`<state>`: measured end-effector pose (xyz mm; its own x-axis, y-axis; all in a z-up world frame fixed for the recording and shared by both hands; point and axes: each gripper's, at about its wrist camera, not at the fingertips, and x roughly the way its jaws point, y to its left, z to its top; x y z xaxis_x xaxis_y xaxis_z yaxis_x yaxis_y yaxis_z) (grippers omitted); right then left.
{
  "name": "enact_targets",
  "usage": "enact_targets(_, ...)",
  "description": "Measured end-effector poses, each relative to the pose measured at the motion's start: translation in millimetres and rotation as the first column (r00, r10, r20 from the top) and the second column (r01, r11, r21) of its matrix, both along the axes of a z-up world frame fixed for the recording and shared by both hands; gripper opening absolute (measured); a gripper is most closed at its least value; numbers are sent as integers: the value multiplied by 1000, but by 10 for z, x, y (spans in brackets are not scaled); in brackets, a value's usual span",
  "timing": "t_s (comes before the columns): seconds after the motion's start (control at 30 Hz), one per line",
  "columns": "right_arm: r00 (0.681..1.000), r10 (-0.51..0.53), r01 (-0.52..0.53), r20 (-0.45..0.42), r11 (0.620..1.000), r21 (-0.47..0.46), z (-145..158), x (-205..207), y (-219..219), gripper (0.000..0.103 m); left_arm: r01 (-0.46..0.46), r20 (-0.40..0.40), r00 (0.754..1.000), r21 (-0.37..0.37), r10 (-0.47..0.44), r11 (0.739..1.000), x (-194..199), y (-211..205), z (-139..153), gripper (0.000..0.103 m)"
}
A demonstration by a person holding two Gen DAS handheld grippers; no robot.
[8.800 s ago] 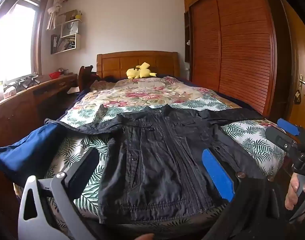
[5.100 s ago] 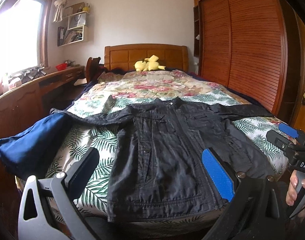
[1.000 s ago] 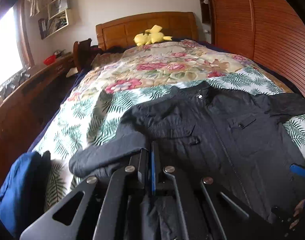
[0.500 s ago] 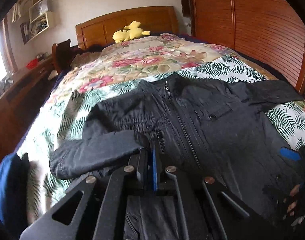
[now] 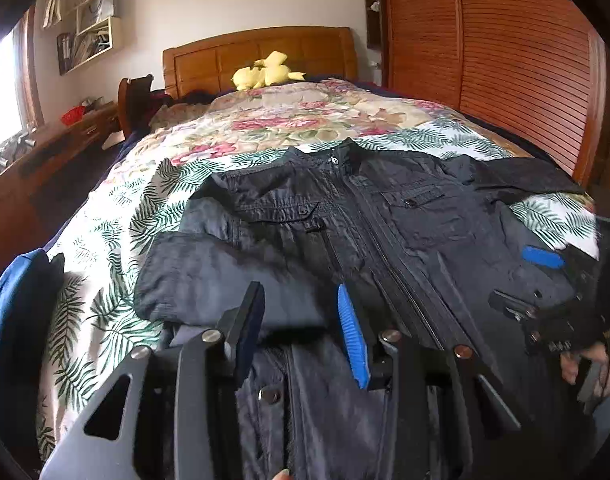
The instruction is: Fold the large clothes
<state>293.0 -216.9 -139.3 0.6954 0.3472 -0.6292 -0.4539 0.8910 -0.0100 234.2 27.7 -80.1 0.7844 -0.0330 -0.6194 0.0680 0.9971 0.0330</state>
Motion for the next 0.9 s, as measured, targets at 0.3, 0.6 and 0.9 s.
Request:
enact_targets(0.3,1000,10,-10,20,999,-41,39,-14,129,103,-28,76,997,-57,32,998,-452,502,163,37)
enact_targets(0.6,980,198,-198,3,980,-3,282,-109,892,101,-95,104,989,-75,102,993,-744,1067,214,37)
enact_targets(0.9,904,425,-427,-49,904,-31,348,-60,2155,86,-144,138,978,-101,158,984,-960,1447,282,37)
